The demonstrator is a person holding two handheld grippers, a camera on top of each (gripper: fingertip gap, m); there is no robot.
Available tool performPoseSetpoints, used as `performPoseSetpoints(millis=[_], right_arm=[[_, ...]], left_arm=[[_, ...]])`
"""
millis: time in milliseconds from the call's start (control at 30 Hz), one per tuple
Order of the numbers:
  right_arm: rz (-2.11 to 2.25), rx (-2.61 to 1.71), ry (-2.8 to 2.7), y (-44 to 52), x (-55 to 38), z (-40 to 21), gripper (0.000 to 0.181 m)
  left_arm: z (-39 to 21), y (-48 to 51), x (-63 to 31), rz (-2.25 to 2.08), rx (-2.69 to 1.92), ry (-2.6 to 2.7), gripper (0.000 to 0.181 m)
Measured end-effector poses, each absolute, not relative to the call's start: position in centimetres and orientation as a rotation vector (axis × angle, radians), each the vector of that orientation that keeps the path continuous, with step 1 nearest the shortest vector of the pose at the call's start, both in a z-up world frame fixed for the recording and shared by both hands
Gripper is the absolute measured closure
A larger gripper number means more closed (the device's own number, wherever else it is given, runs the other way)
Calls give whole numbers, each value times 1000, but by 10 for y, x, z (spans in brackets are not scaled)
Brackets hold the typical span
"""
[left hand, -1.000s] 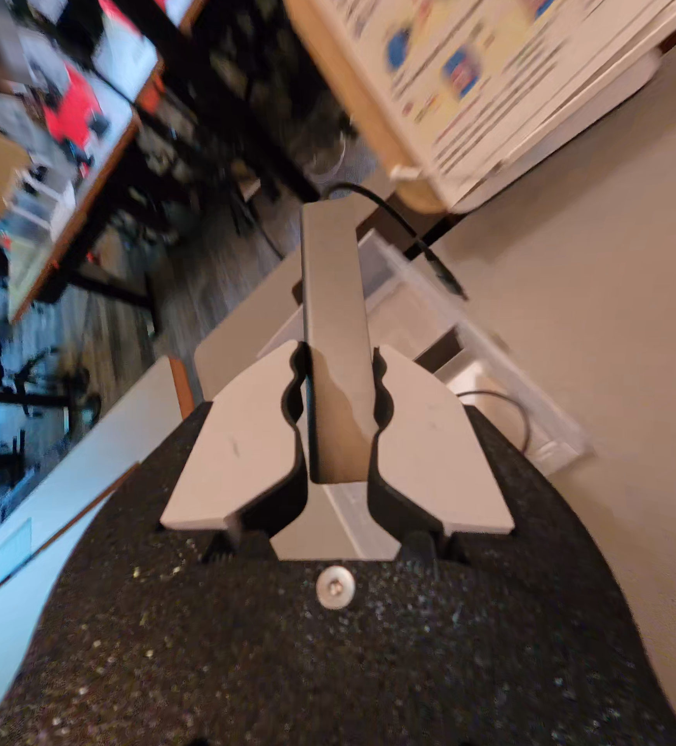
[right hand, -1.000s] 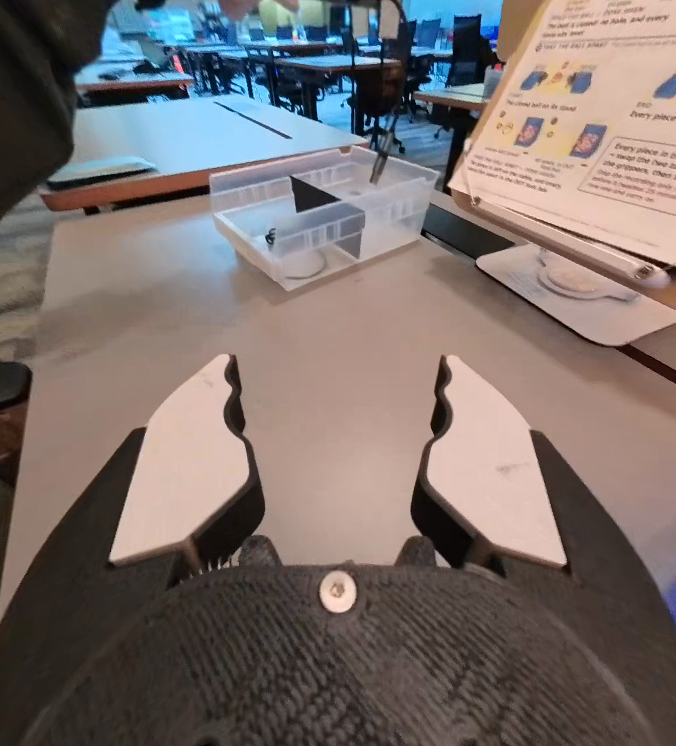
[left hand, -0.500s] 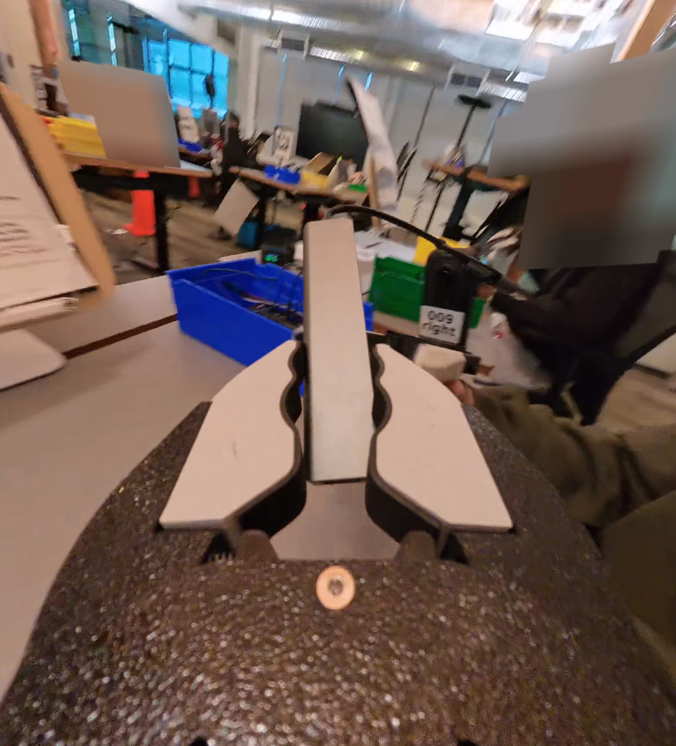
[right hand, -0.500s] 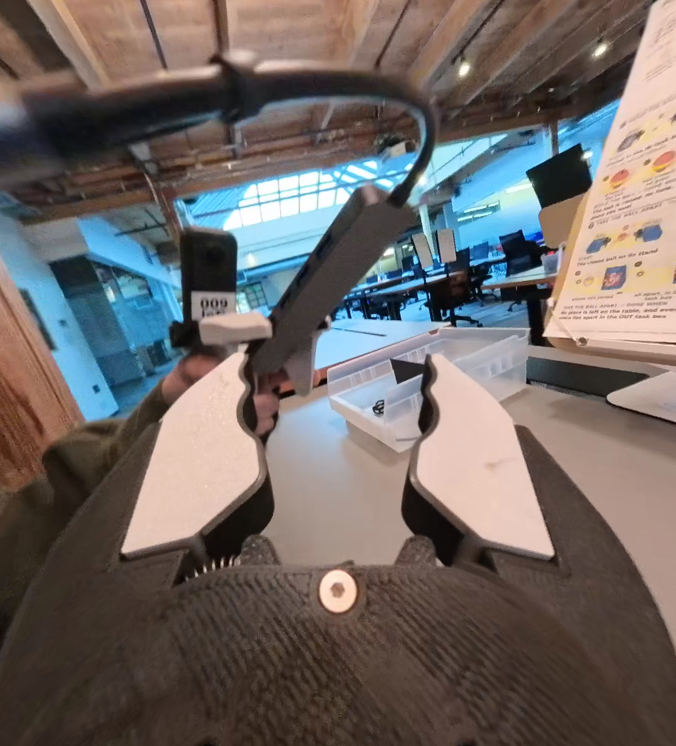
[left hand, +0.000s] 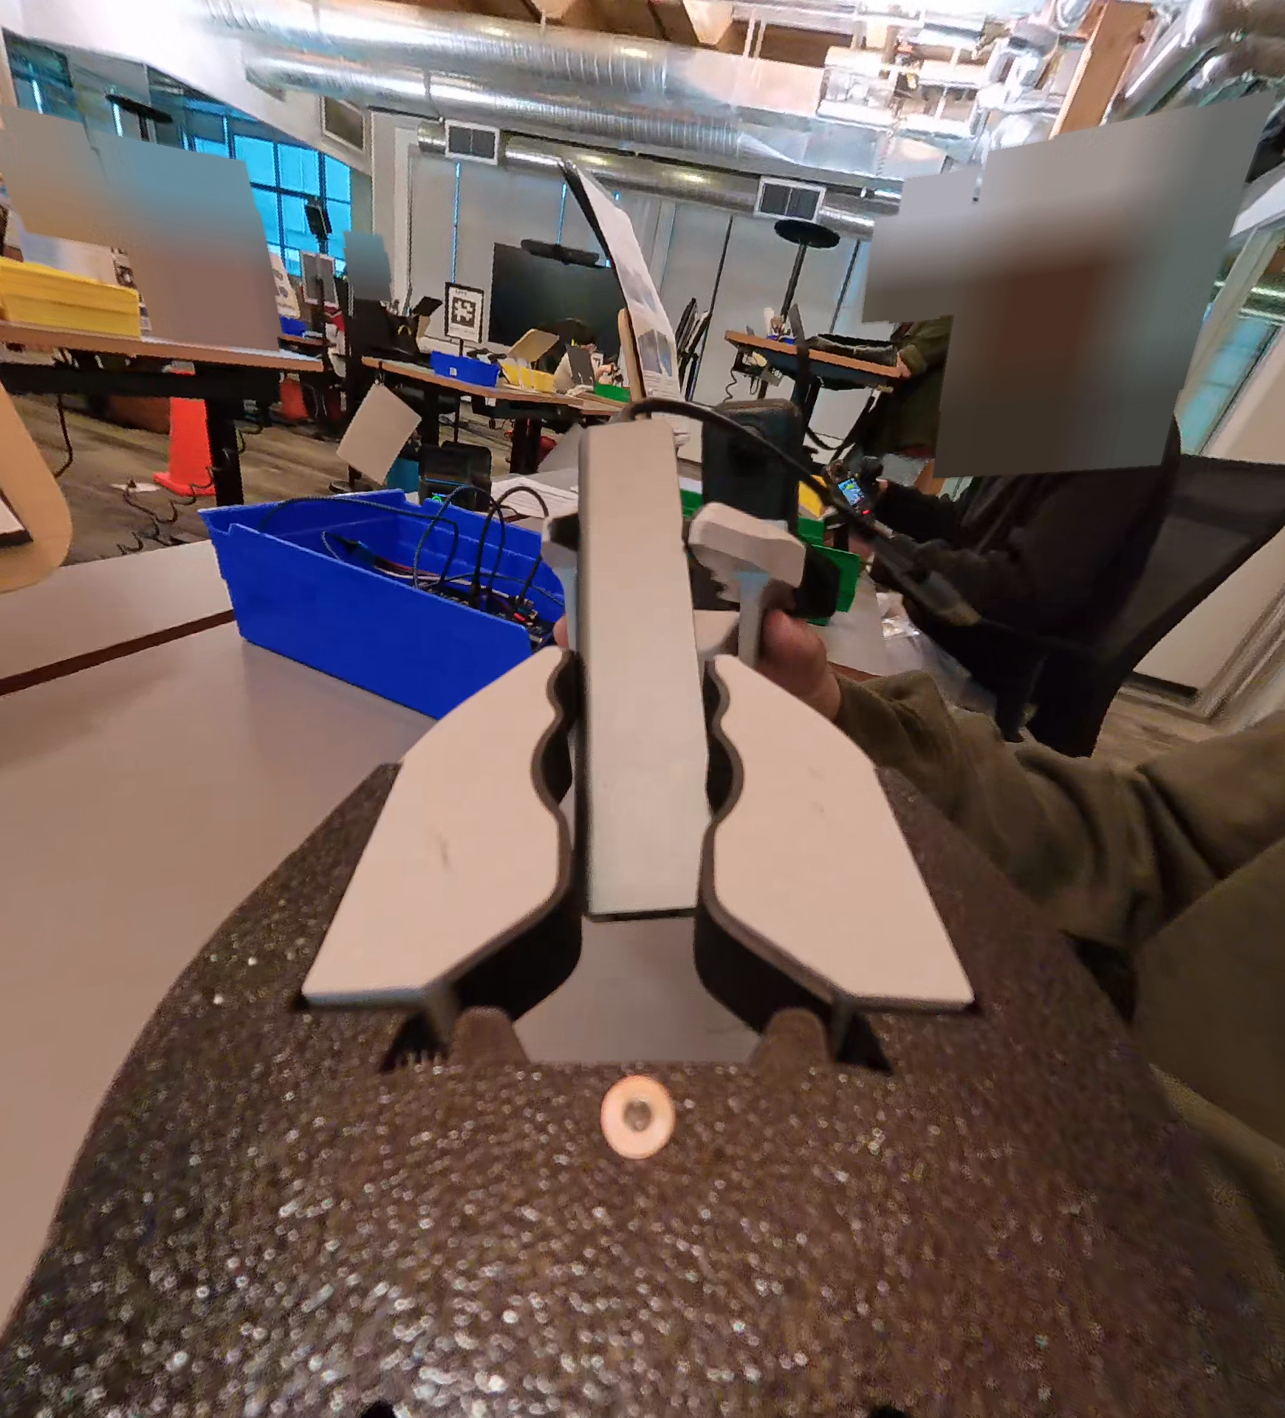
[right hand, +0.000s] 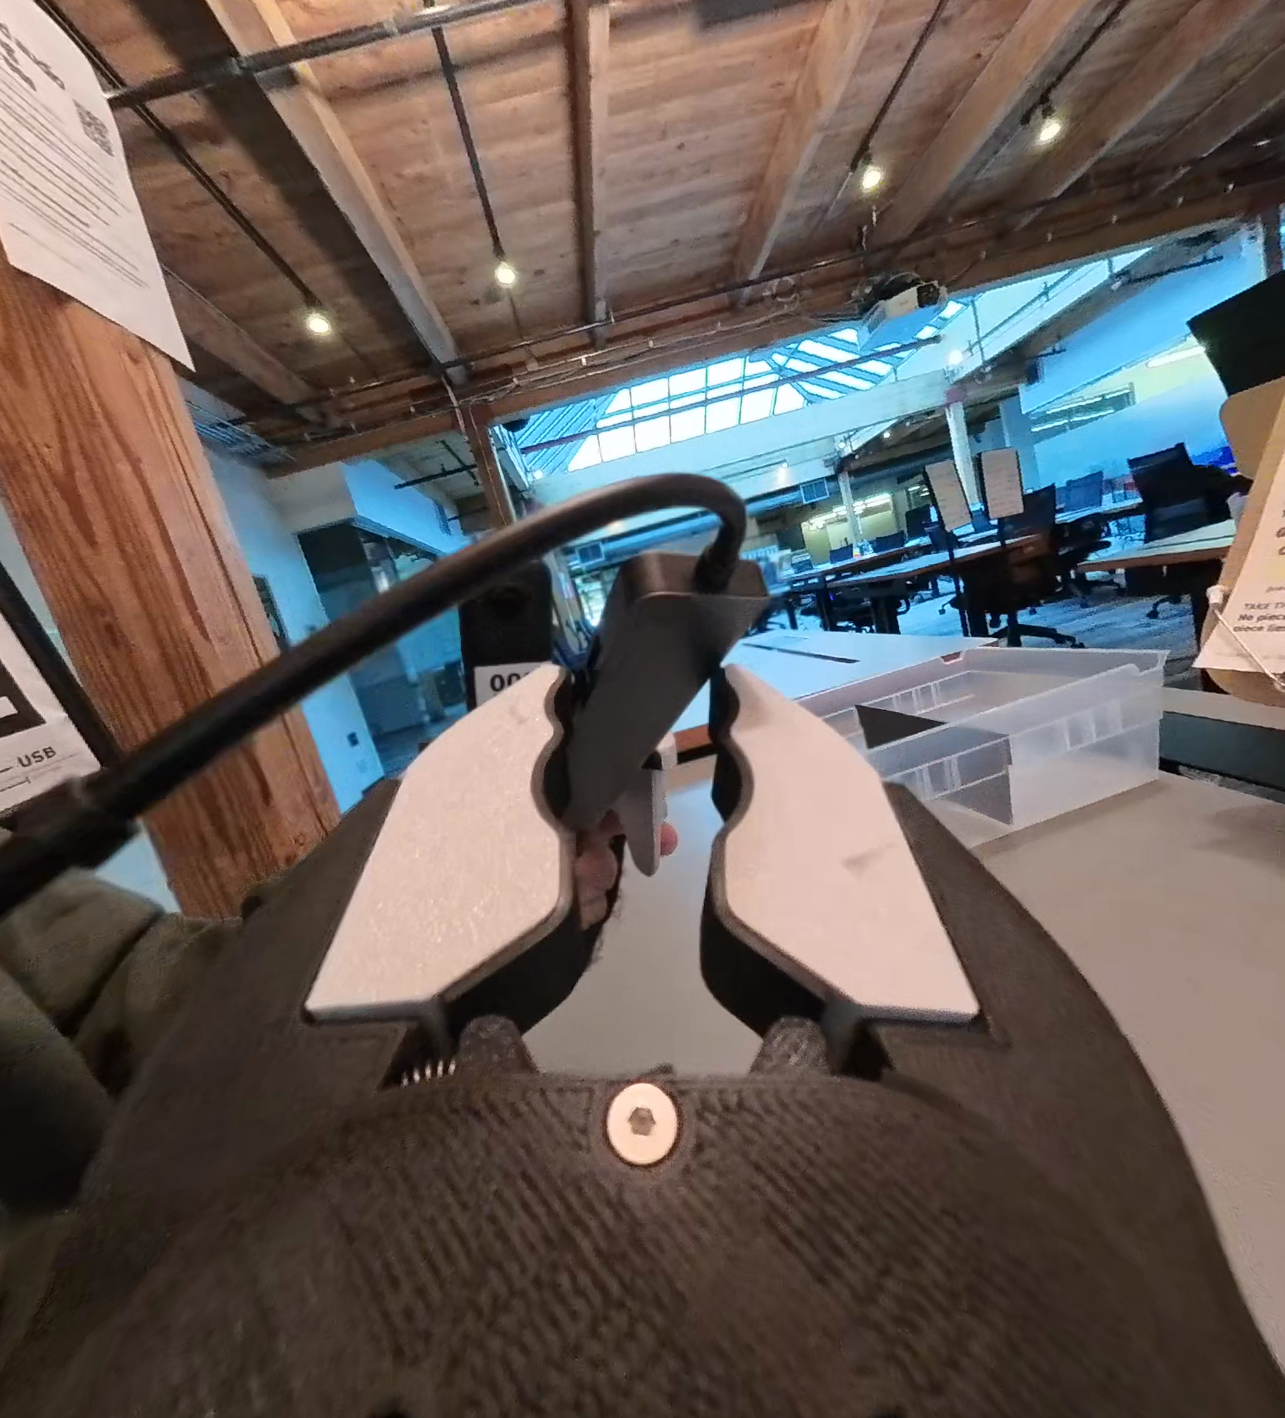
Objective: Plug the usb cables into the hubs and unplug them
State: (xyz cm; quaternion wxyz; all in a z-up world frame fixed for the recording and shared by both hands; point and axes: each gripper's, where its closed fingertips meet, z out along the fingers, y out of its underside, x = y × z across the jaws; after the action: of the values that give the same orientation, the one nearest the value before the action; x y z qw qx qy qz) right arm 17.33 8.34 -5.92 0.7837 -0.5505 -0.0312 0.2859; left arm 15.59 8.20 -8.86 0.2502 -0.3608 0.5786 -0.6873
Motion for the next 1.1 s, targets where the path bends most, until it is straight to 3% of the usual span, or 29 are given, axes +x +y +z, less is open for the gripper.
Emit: performPoseSetpoints(millis=[133, 200, 367, 500, 633, 767, 867, 1000, 1100], right_arm=[[597, -1331, -120, 82, 177, -73, 150], [512, -1434, -83, 82, 191, -84, 151], [325, -1646, -171, 83, 194, -106, 152], [204, -1725, -249, 89, 187, -118, 152], [168, -1769, -290, 92, 181, -125, 152], [164, -1781, -318, 91, 180, -129, 152], [158, -1621, -289, 90, 185, -111, 154], [277, -1468, -269, 86, 183, -101, 132], [321, -1275, -217, 81, 186, -81, 130]], left_arm=[[-104, 84, 157, -1693, -977, 1673, 148], [-99, 93, 158, -1572, -969, 1680, 130], [-78, 83, 169, -1327, -875, 1858, 128], [-90, 77, 192, -1090, -868, 2049, 133], [-103, 65, 198, -1136, -911, 2190, 151], [-109, 64, 198, -1099, -879, 2213, 153], [-89, 66, 202, -1242, -869, 2075, 153], [-28, 72, 195, -1758, -770, 1676, 153], [10, 88, 176, -2077, -626, 1313, 153]])
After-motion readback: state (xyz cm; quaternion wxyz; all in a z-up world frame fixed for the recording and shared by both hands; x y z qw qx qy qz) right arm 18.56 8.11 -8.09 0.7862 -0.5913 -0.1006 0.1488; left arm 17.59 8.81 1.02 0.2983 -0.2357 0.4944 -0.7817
